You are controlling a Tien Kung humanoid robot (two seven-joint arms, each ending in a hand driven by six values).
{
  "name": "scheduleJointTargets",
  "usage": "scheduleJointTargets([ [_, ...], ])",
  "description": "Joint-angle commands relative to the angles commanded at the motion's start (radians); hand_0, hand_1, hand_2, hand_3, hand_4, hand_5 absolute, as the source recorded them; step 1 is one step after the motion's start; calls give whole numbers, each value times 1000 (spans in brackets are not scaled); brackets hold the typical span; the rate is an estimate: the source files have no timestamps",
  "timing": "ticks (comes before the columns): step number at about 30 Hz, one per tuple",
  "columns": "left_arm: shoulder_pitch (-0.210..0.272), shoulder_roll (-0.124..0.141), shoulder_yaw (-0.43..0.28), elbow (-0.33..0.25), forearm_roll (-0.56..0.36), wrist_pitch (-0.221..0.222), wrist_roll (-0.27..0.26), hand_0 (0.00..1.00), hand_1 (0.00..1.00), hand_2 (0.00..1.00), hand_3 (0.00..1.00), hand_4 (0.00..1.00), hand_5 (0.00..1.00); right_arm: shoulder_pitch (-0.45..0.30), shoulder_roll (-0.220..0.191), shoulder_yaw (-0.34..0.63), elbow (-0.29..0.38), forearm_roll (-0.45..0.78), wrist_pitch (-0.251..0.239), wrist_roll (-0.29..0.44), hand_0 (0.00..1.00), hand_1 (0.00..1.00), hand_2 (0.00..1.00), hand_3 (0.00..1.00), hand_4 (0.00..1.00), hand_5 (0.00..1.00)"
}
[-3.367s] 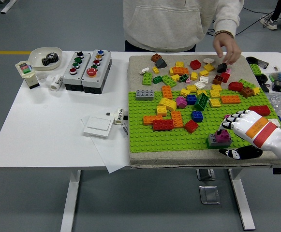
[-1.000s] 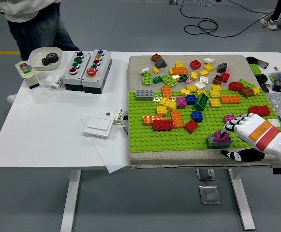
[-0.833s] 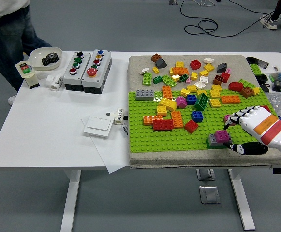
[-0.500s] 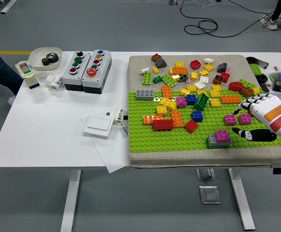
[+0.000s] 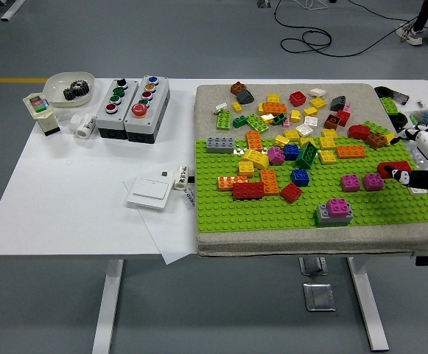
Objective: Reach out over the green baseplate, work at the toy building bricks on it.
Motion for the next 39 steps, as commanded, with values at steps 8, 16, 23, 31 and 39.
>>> scheduleJointTargets([
  [8, -1, 0, 3, 0, -4, 0, -1, 599, 688, 654, 548, 565, 612, 17, 24, 0, -59, 78, 18, -11, 716, 719, 780, 740, 798, 463],
  [16, 0, 0, 4, -1, -5, 0, -1, 599, 687, 653, 550, 566, 612, -7, 41, -4, -69, 397, 133, 59, 798, 770, 813, 780, 859, 523],
  [23, 0, 1, 3, 0, -3, -1, -1, 600, 687, 653, 548, 566, 613, -24, 40, 32, -44, 696, 176, 107, 807, 778, 813, 803, 897, 573],
  [31, 1, 1, 5, 0, -4, -2, -1, 600, 687, 653, 549, 566, 612, -36, 41, 57, -40, 1028, 252, 93, 806, 782, 815, 817, 929, 640],
  [39, 2, 1, 7, 0, -11, -1, -2, 600, 687, 653, 548, 566, 612, -45, 43, 65, -38, 1367, 320, 92, 829, 796, 829, 832, 968, 717],
])
